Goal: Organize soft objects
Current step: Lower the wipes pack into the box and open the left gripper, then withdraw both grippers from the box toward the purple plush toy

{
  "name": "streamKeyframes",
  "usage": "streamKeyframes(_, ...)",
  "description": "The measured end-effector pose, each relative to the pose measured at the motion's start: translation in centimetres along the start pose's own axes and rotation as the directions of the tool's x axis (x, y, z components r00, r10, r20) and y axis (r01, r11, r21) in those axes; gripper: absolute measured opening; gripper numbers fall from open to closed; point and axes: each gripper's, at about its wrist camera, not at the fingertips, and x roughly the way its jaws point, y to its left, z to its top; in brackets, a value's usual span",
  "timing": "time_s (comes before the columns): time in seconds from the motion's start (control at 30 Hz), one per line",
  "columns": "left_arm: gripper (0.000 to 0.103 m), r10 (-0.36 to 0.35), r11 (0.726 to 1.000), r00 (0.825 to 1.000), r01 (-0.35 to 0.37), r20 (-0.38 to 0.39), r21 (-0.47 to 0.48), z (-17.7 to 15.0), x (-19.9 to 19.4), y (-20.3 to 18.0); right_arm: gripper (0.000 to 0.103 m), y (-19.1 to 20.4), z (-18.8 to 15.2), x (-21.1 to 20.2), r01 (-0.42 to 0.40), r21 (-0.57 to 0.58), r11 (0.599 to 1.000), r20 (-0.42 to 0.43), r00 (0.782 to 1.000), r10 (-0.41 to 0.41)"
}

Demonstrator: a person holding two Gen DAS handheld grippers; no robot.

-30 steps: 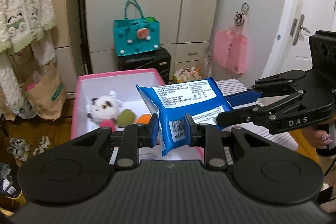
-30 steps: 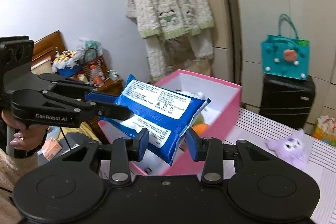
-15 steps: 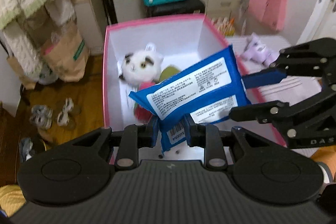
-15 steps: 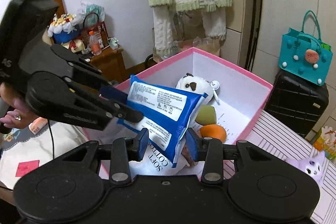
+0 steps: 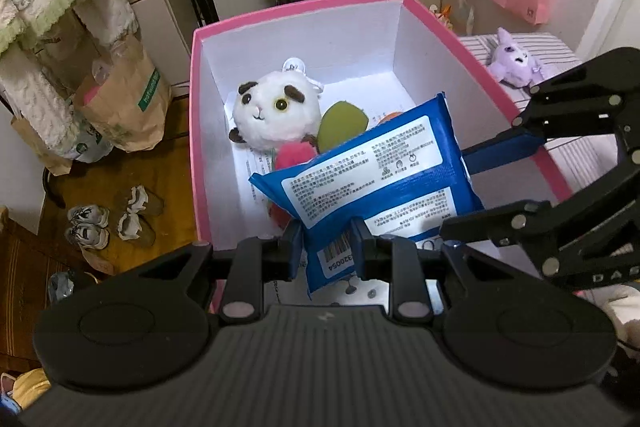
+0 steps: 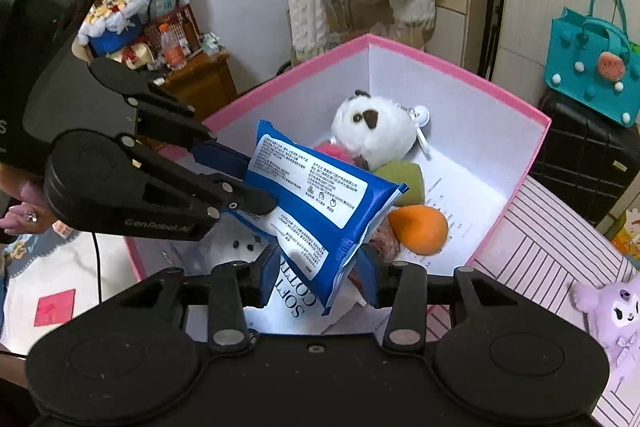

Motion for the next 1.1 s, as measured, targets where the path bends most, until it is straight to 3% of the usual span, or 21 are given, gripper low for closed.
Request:
streamKeyframes(0.2, 0.033, 0.09, 0.995, 0.996, -0.091, 0.026, 0.047, 0.0, 0.4, -0.7, 0.049, 0.3, 0.2, 0.8, 0.031, -0.024, 0.999, -0.006, 1.0, -0.031)
streamKeyframes(0.43, 0.038, 0.111, 0.991, 0.99, -0.117, 0.092, 0.058, -0.7, -1.3, -1.7, 0.051, 0.3, -0.7, -2.0, 0.041, -0.034, 0.999, 0.077, 0.996, -0.038)
streamKeyframes(0.57, 0.038, 0.082, 0.996, 0.989, -0.085, 0.124, 0.017, -1.2, -3.2, -1.6, 0.051, -0.3, -1.6, -4.7, 0.018, -0.01, 1.0, 0.132, 0.991, -0.017)
streamKeyframes(0.77, 0.039, -0.017, 0.999, 0.988, 0.021, 0.152, -0.028, -1.4, -6.3, -1.8, 0.052, -0.4, -2.0, -8.2, -0.026, 0.004, 1.0, 0.188, 0.982, 0.024)
streamKeyframes(0.87, 0.039, -0.011, 1.0, 0.985, 0.015, 0.172, -0.021, -1.2, -8.1, -2.6, 0.052, -0.6, -2.4, -9.6, -0.036, 0.005, 0.999, 0.198, 0.98, 0.034)
streamKeyframes(1.03, 0.041, -0.053, 0.998, 0.994, 0.055, 0.097, -0.012, -0.8, -10.8, -3.7, 0.052, -1.2, -2.7, -12.6, -0.031, 0.006, 1.0, 0.179, 0.983, 0.029)
streamKeyframes(1.1, 0.041, -0.024, 1.0, 0.995, 0.025, 0.097, -0.012, -0.8, -12.1, -4.2, 0.052, -1.6, -3.1, -14.2, -0.025, 0.006, 1.0, 0.186, 0.982, 0.023)
